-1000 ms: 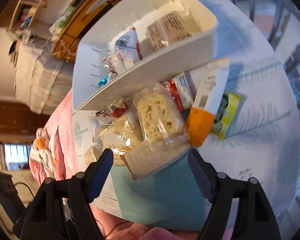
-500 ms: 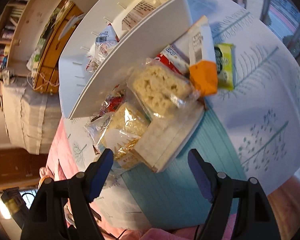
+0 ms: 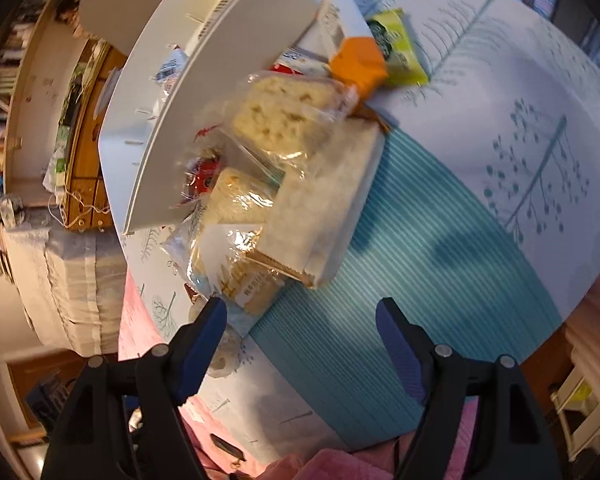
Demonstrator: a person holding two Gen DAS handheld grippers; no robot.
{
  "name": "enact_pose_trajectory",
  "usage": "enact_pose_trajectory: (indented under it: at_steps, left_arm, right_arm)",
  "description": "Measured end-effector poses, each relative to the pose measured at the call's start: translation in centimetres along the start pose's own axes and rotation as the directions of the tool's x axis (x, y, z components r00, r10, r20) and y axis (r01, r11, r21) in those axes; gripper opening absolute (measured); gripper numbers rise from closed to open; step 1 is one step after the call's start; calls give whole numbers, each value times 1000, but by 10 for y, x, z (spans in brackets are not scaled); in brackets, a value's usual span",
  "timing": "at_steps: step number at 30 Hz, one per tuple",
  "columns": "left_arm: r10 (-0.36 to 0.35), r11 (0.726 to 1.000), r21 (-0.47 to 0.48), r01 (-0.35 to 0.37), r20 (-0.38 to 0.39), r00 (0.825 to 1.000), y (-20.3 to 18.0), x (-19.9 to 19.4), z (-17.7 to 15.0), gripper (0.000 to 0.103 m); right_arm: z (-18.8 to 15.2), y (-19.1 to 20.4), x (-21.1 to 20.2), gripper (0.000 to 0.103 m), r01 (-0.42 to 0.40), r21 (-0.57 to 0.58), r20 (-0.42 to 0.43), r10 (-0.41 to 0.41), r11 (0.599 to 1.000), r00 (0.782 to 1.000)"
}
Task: Organize snacks
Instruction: 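Withdraw both tools and reach toward the clear snack bags on the mat, then grasp the clear puffed-cracker bag with the left tool while the right tool grasps a clear cake bag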
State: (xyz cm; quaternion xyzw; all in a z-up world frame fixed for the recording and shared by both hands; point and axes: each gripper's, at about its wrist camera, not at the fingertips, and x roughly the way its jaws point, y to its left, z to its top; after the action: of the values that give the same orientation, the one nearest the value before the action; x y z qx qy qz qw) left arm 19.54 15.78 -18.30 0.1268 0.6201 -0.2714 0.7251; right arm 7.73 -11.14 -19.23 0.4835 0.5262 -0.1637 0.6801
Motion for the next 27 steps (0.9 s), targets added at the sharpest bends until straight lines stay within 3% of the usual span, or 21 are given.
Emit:
enact_pose_trajectory:
  at_steps: [15,27]
  left_arm:
    - [23,999,-32,-28,-145,989,5,52,20,89]
    - [50,995,-68,-67,-219,974,9,84,27,89]
  right_arm:
    - [33,-8,19,79,33,76,7,-34,997,999]
    - [68,14,40,79,138,64,31,-140,988,990]
